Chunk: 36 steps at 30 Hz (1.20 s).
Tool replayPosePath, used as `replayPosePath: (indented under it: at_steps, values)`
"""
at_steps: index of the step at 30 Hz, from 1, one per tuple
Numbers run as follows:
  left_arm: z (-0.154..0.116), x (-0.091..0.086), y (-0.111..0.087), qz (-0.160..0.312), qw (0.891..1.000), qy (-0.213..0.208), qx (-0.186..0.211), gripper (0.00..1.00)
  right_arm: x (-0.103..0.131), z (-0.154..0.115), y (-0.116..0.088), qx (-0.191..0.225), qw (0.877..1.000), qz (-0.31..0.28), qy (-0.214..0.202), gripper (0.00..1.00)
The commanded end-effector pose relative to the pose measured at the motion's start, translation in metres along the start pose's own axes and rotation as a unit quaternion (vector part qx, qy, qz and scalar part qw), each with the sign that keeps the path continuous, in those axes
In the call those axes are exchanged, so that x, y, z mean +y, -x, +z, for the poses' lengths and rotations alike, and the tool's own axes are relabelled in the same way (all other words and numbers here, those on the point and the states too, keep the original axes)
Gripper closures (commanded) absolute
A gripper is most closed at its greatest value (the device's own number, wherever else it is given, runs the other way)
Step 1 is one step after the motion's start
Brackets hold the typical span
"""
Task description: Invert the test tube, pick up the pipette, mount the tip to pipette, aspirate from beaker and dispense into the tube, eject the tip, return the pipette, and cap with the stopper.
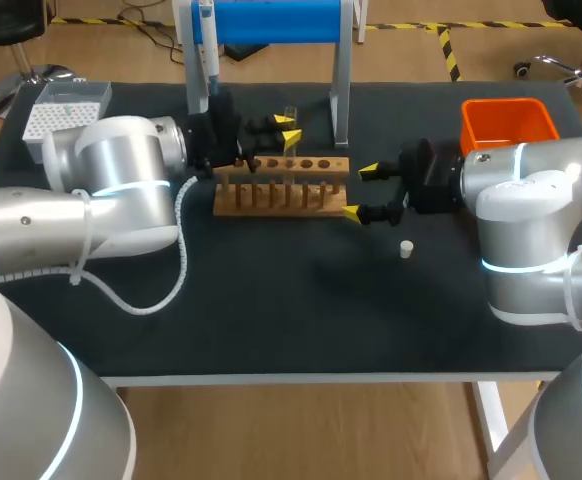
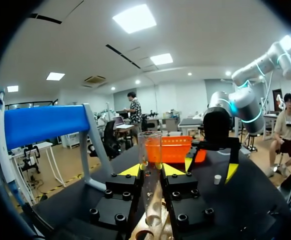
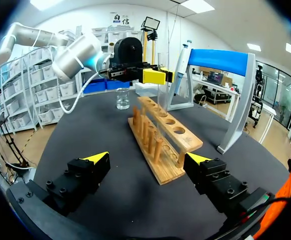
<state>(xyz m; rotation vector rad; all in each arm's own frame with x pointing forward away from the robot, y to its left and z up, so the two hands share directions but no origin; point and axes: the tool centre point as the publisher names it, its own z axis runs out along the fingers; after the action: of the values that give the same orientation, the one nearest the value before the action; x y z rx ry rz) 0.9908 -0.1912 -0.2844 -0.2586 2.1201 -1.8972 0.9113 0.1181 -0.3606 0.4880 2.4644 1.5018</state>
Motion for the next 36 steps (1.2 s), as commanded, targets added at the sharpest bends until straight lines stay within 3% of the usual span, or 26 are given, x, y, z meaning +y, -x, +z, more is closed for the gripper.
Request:
replayPosePath:
  at_steps: [1, 9, 10, 11, 12, 25, 31, 36]
  values:
    - [0.002, 0.005, 0.003, -0.002, 1.0, -0.001, 0.005, 1.0, -0.001, -0.001, 0.0, 0.0, 1.0, 0.0, 0.001, 0.0]
    - [0.003, 0.007, 0.003, -0.004, 1.0, -0.002, 0.006, 1.0, -0.001, -0.001, 0.0, 0.0, 1.0, 0.0, 0.001, 0.0]
    - [0.003, 0.007, 0.003, -0.003, 1.0, -0.003, 0.009, 0.95, -0.001, -0.001, 0.0, 0.0, 1.0, 0.0, 0.001, 0.0]
    - [0.003, 0.007, 0.003, -0.003, 1.0, -0.002, 0.009, 0.25, -0.001, -0.001, 0.0, 0.0, 1.0, 0.0, 0.001, 0.0]
    - [0.002, 0.006, 0.003, -0.003, 1.0, -0.001, 0.01, 0.0, -0.001, -0.001, 0.0, 0.0, 1.0, 0.0, 0.001, 0.0]
    - [-0.012, -0.012, 0.0, 0.002, 1.0, 0.019, 0.019, 0.0, -0.001, -0.001, 0.0, 0.0, 1.0, 0.0, 0.001, 0.0]
    - [-0.042, -0.028, -0.002, -0.006, 0.999, 0.052, 0.005, 0.0, -0.001, -0.001, 0.0, 0.0, 1.0, 0.0, 0.001, 0.0]
    - [-0.08, -0.039, -0.007, -0.021, 0.996, 0.081, -0.035, 0.0, -0.001, -0.001, 0.0, 0.0, 1.0, 0.0, 0.001, 0.0]
